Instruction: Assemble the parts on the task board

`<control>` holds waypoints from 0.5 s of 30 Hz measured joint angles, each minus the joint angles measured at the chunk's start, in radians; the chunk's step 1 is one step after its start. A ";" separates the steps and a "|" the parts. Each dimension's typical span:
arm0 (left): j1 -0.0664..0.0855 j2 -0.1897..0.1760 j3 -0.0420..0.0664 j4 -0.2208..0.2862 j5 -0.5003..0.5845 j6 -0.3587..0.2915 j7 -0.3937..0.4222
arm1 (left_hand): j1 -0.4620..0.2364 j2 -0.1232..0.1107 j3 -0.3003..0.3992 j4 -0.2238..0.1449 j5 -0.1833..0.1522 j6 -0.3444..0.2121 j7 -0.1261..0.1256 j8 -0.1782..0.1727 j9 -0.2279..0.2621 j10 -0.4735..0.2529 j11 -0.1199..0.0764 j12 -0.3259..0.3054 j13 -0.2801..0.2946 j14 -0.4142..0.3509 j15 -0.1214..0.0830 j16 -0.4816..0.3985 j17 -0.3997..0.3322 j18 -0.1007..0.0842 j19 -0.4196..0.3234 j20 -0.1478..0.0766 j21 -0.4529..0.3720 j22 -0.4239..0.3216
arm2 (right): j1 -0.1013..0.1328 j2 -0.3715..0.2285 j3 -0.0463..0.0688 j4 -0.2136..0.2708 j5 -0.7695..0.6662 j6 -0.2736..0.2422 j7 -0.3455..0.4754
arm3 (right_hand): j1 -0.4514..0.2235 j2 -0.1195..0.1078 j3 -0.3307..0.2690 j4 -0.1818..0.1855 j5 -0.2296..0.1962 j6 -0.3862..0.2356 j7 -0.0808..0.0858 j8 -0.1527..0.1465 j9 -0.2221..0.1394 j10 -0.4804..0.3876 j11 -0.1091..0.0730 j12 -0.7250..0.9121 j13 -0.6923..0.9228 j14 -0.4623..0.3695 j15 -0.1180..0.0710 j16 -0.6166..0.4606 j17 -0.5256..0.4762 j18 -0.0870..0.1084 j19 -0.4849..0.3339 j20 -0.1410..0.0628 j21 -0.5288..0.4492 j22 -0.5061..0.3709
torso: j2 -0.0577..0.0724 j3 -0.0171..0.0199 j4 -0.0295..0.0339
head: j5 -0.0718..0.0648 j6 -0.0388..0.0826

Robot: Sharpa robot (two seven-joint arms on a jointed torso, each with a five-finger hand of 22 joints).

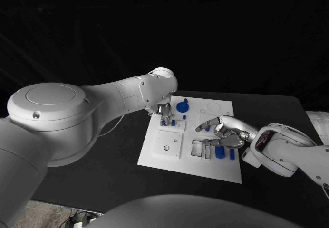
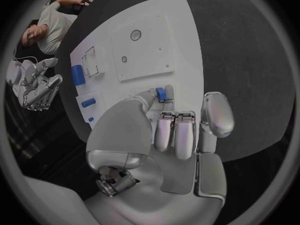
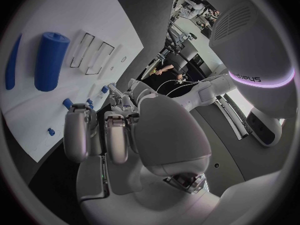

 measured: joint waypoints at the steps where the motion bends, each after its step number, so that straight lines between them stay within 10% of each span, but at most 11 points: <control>1: 0.000 0.000 0.000 0.000 -0.001 0.000 0.000 | 0.000 0.000 -0.002 -0.002 0.000 0.002 0.002 0.000 0.000 0.000 0.000 0.000 0.000 0.000 0.000 0.000 0.000 0.000 0.000 0.000 0.000 0.000 | 0.000 0.000 0.000 0.000 0.000 0.000 0.000 | 0.000 0.000 0.000 0.000 0.000 0.000 0.000 0.000 0.000 0.000 0.000 0.000 0.000 0.000 0.000 0.000 0.000 0.000 0.000 0.000 0.000 0.000 | 0.000 0.0000 0.0000 | 0.000 0.000; 9: -0.003 -0.002 -0.001 0.003 -0.012 -0.001 0.001 | 0.037 0.013 0.008 -0.054 0.129 0.046 -0.018 0.037 0.034 0.005 -0.005 0.000 0.000 0.000 0.000 0.000 0.000 0.000 0.000 0.000 0.000 0.000 | -0.001 0.000 0.000 -0.001 0.000 0.001 -0.001 | 0.000 0.000 0.003 0.003 0.000 0.004 -0.003 0.000 0.001 0.000 0.000 0.000 0.000 0.000 0.000 0.000 0.000 0.000 0.000 0.000 -0.004 0.000 | 0.000 0.0000 0.0005 | 0.000 0.000; 15: -0.003 -0.001 -0.001 0.005 -0.018 -0.001 0.001 | 0.043 0.013 0.013 -0.059 0.132 0.049 -0.019 0.040 0.049 0.005 -0.005 -0.004 0.000 0.000 0.000 0.000 0.000 0.000 0.000 0.000 0.000 0.000 | -0.002 0.000 0.000 -0.002 0.000 0.002 -0.001 | 0.000 0.000 0.003 0.003 0.000 0.007 0.000 0.000 0.001 0.000 0.000 0.000 -0.001 0.000 0.000 0.000 0.001 0.000 0.000 0.000 -0.004 0.000 | 0.000 0.0000 0.0002 | 0.002 0.000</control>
